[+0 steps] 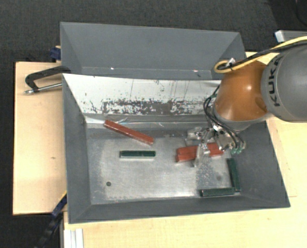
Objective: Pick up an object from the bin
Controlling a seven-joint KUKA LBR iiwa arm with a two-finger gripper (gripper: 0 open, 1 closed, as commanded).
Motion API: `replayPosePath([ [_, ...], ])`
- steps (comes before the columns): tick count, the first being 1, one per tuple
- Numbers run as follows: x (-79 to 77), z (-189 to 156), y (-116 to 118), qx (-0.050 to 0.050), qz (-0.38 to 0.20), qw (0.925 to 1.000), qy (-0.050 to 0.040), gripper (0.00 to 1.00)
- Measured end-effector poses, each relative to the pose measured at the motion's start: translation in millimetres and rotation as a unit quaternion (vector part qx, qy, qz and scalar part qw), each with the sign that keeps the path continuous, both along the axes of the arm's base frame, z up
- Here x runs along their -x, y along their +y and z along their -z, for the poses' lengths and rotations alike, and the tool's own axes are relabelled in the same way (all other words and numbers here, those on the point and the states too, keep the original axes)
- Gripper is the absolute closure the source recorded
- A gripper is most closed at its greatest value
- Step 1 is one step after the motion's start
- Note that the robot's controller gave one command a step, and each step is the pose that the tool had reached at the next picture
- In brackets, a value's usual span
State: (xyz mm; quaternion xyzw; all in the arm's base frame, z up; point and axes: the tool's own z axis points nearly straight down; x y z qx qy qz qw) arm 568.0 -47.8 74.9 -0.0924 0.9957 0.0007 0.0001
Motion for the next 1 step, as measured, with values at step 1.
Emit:
replayPosePath([
  [1, 71.5, -142.2, 10.5, 0.000, -0.024, 0.9997, -0.0024, 1.00],
])
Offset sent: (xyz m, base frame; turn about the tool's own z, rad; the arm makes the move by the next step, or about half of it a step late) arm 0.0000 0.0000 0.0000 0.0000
